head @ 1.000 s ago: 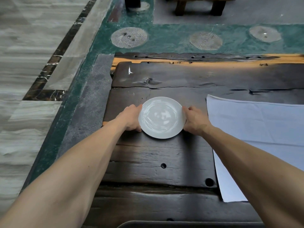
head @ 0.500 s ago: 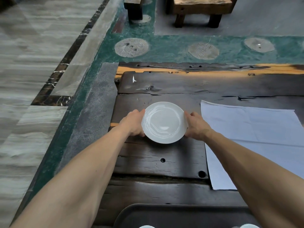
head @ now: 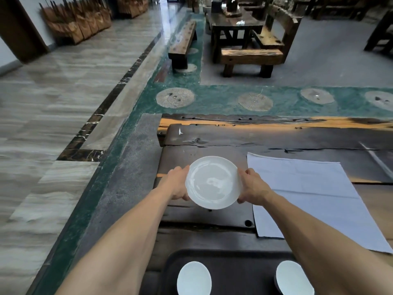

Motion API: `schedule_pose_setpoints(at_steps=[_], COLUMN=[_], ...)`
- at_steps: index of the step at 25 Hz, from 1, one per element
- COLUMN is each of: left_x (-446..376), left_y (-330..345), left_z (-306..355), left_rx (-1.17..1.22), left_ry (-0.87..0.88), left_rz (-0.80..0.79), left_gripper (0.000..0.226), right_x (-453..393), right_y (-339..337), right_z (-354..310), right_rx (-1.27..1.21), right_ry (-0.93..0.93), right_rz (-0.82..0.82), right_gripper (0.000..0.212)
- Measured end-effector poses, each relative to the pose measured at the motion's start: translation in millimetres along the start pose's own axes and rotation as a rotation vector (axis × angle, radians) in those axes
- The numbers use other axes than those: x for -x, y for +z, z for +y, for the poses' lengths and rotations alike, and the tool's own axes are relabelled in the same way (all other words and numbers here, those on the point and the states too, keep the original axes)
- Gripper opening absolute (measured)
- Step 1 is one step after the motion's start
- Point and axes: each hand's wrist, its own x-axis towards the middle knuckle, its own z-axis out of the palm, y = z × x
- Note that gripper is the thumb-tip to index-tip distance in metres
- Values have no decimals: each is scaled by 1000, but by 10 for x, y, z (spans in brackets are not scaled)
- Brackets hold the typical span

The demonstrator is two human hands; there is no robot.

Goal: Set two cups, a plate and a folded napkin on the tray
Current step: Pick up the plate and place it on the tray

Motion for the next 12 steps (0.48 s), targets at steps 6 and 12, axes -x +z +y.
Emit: schedule_pose_setpoints(at_steps=[6, 12], left_x=[624, 1216], left_y=[-86, -58], left_z=[111, 191], left_rx=[11, 13], left_ry=[-13, 7], left_rz=[29, 57], left_gripper=[77, 79], right_x=[629, 1265], right_y=[-132, -35], right_z=[-150, -229], right_rx=[5, -61], right_ry=[-31, -23], right_rz=[25, 21], right_gripper=[80, 72])
